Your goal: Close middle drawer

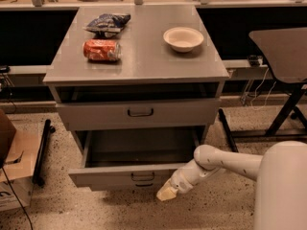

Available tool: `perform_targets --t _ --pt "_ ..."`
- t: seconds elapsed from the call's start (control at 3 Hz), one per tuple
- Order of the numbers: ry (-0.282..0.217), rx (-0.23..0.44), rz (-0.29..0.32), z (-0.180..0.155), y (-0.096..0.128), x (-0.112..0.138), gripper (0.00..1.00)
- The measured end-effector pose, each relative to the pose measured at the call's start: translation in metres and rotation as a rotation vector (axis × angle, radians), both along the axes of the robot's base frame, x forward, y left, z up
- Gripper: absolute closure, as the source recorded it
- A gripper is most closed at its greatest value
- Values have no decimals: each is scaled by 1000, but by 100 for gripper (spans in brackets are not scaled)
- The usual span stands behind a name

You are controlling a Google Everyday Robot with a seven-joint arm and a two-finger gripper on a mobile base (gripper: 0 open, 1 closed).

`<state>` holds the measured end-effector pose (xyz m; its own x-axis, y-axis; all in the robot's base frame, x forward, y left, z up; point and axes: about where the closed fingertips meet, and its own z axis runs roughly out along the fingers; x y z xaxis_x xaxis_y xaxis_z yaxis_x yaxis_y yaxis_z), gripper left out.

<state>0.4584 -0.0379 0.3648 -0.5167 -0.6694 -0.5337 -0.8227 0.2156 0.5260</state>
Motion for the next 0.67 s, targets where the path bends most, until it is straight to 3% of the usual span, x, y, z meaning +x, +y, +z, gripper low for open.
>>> perform_targets --t 0.67 --pt "-45 36 6 -7 10 25 100"
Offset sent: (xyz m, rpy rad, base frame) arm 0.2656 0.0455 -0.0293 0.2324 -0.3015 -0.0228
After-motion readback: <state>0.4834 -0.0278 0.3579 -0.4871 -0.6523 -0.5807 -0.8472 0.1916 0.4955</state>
